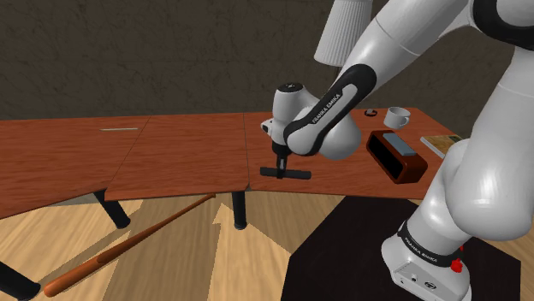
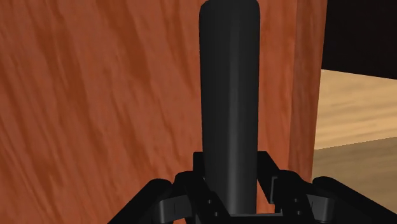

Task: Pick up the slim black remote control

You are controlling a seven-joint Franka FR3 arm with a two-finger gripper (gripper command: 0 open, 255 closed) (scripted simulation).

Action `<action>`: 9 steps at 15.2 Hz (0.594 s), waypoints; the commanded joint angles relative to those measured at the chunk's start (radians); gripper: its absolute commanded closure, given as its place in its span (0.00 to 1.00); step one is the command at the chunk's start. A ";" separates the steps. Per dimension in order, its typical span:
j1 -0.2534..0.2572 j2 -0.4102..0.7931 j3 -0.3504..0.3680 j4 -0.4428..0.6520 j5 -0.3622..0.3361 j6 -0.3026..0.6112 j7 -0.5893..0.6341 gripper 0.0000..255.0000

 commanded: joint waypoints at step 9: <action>0.001 -0.129 0.002 0.016 0.012 -0.144 -0.017 1.00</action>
